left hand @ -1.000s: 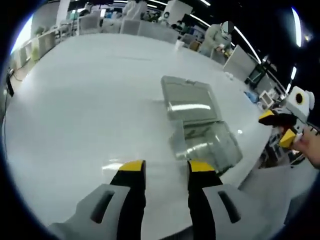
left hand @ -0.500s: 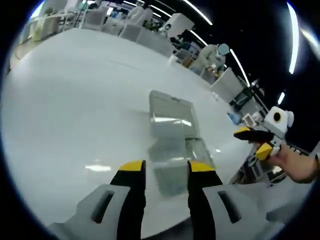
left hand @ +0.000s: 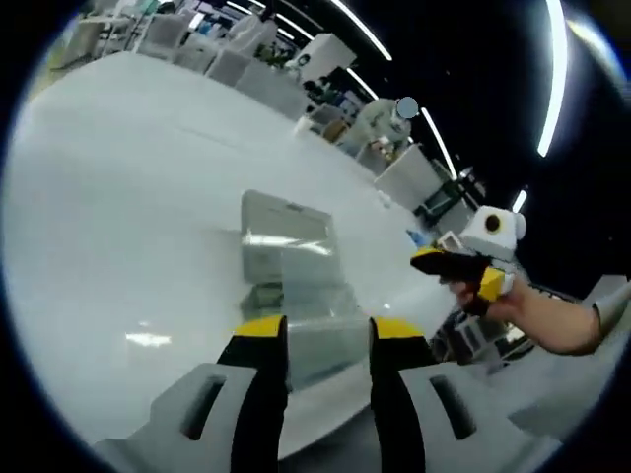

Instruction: Insert the divider into the dual guide fixture by aligning both edges with the guide slots and pushing it downward to the bottom, including one-sided entry, uneven engagement, binding, and posture correction.

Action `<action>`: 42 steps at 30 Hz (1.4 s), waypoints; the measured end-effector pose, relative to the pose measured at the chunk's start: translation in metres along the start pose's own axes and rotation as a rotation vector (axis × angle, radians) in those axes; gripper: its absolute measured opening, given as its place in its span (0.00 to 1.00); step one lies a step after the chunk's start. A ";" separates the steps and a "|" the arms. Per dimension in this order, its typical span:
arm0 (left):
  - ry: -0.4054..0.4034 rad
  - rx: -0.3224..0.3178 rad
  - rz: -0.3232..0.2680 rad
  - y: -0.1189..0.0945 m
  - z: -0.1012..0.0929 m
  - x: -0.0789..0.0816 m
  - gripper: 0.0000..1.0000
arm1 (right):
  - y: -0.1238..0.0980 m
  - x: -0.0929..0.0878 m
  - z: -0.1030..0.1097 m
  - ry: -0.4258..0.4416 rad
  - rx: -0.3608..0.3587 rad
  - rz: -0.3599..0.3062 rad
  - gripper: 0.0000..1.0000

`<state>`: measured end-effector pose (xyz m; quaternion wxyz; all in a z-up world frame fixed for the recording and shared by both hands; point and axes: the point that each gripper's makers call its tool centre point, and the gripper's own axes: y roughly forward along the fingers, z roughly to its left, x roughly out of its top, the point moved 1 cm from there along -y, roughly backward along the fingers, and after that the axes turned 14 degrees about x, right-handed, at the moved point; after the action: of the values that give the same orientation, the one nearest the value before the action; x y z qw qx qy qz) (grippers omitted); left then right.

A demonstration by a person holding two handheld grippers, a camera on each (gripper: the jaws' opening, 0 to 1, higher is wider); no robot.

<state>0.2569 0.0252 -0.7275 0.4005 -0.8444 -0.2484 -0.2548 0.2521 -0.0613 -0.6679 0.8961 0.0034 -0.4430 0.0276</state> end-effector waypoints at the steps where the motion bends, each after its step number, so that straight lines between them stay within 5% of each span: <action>1: 0.001 -0.009 0.000 0.000 -0.003 0.000 0.29 | 0.000 0.002 -0.001 0.000 0.004 -0.005 0.39; 14: -0.042 -0.226 -0.027 -0.007 -0.053 0.014 0.29 | 0.009 0.019 0.016 0.125 0.175 -0.081 0.51; 42: -0.086 -0.436 -0.004 -0.009 -0.099 0.019 0.29 | 0.015 0.028 0.021 0.243 0.319 -0.128 0.59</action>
<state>0.2427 -0.0450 -0.6559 0.1967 -0.9207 -0.2058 -0.2668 0.2519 -0.0455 -0.6330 0.9311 0.1699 -0.3204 0.0406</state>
